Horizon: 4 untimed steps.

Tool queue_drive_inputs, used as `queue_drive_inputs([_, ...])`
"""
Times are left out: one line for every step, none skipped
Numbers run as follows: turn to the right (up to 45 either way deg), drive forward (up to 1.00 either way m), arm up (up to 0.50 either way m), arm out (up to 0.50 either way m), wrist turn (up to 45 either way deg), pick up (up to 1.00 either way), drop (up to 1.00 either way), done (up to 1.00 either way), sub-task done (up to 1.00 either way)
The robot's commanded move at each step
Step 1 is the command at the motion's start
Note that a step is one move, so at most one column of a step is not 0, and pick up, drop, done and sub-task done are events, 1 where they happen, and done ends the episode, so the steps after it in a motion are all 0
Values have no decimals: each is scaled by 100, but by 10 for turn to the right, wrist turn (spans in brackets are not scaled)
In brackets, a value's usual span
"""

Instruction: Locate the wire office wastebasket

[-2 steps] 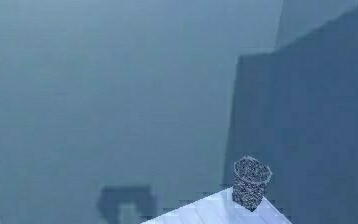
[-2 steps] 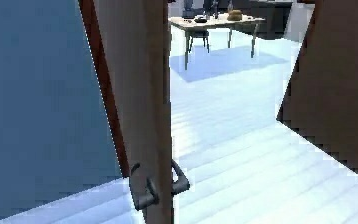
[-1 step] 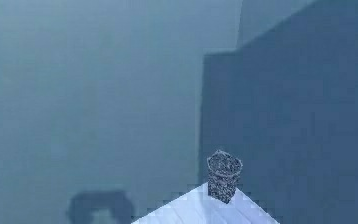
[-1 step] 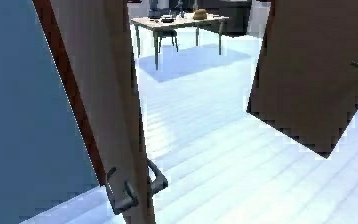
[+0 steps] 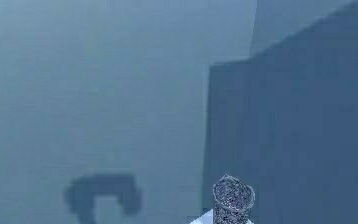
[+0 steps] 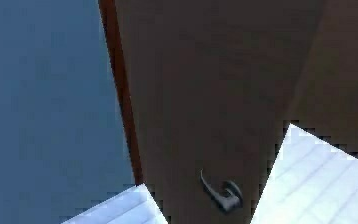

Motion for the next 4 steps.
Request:
queue_drive_inputs([450,0,0,0,0,0,0,0,0])
queue_drive_inputs([150,0,0,0,0,0,0,0,0])
queue_drive_inputs([0,30,0,0,0,0,0,0,0])
queue_drive_inputs([-450,0,0,0,0,0,0,0,0])
